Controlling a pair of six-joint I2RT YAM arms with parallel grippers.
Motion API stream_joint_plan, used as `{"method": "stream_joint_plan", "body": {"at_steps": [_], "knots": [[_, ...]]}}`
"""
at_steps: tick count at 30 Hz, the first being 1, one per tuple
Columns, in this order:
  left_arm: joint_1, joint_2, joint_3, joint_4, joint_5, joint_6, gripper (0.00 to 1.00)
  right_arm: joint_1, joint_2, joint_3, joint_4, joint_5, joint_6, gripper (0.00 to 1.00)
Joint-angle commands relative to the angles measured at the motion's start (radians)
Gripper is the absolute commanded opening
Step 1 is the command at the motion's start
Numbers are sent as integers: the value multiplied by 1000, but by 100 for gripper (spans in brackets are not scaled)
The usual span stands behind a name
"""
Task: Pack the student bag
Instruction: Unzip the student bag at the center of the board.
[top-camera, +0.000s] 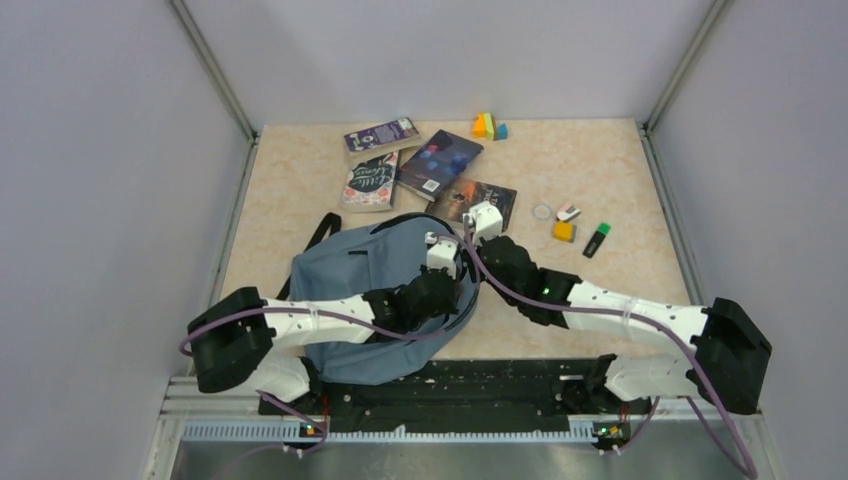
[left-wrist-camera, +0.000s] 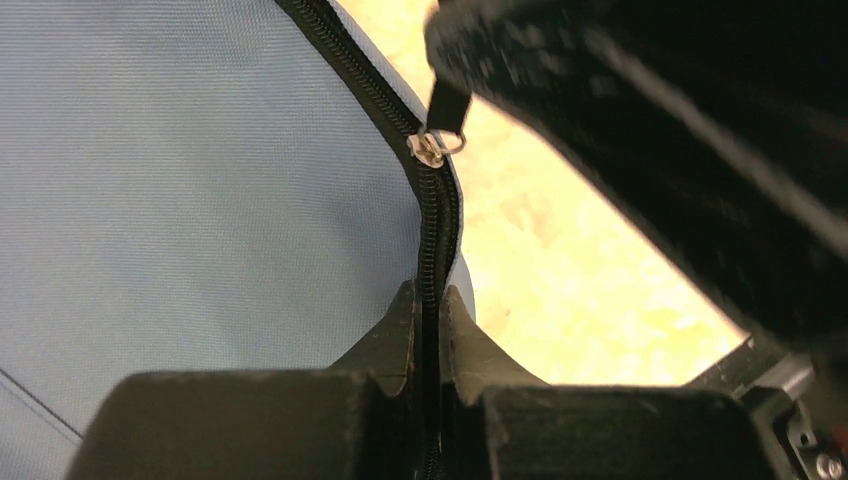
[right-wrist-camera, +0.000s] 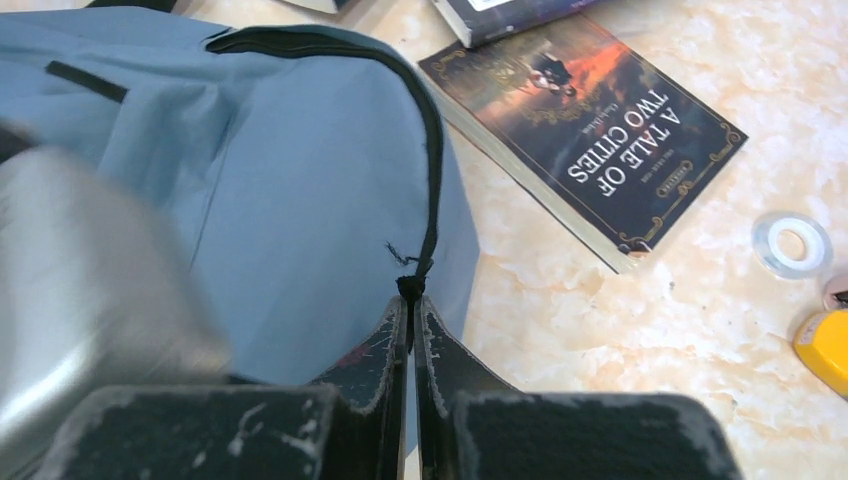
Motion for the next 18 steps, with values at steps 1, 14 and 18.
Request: {"method": "stream_joint_plan", "body": {"at_steps": [1,14,18], "knots": [[1,-39,-56,97,213,113,0,-74,11,50,37,-31,21,0],[0,-130,-123,0,544,179,0,-189,148,159,63,-108,-41,0],[-2,-135,-143,27,633,159,0,-204,190,188,82,-159,-54,0]]}}
